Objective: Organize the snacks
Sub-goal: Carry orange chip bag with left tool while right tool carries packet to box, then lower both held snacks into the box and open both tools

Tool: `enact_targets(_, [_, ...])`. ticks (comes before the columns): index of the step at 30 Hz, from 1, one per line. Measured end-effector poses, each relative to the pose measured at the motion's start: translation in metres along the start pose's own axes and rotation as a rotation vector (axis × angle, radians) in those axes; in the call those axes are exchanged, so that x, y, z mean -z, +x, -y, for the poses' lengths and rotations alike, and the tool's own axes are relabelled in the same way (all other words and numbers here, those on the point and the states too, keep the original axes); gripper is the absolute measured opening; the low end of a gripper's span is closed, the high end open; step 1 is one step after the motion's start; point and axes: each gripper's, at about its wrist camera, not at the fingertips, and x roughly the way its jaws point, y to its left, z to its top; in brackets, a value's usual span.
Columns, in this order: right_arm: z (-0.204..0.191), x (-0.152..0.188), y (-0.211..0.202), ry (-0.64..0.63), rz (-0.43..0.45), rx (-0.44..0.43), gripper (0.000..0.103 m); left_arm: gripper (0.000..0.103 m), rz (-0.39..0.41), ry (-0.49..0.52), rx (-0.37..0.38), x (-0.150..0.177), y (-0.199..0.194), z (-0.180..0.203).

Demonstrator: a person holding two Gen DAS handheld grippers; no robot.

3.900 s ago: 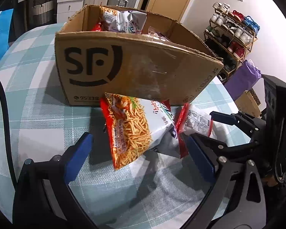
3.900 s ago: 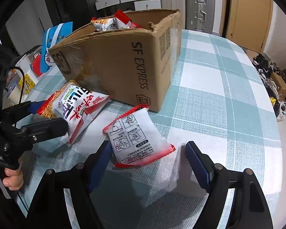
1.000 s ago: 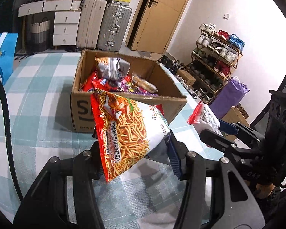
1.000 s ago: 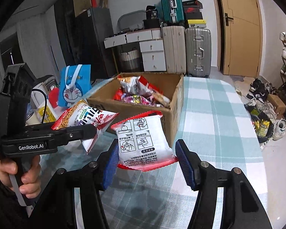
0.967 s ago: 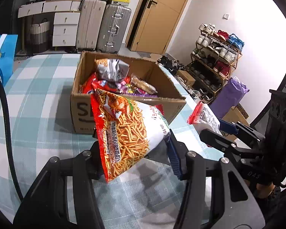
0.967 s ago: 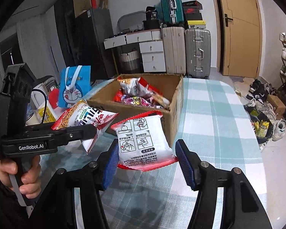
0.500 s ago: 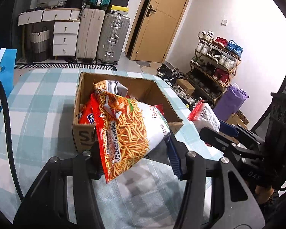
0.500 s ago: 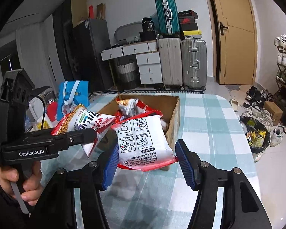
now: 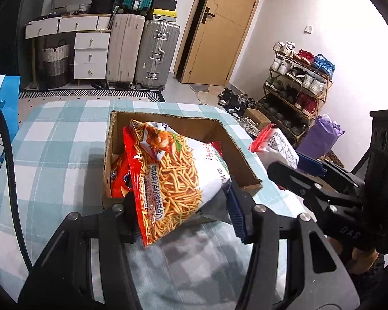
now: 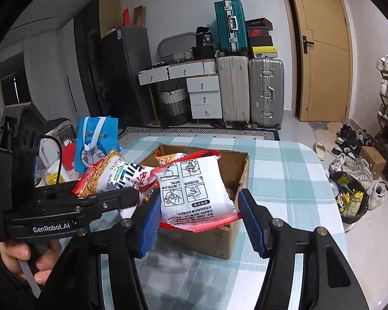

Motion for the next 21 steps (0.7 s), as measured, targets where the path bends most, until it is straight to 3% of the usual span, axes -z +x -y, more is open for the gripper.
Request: enact_targets(21, [0.021,0.000,0.064,0.027,-0.024,-0.014,0.060,0.050,-0.012,-0.026,-0.036,-0.023,0.068,0.002])
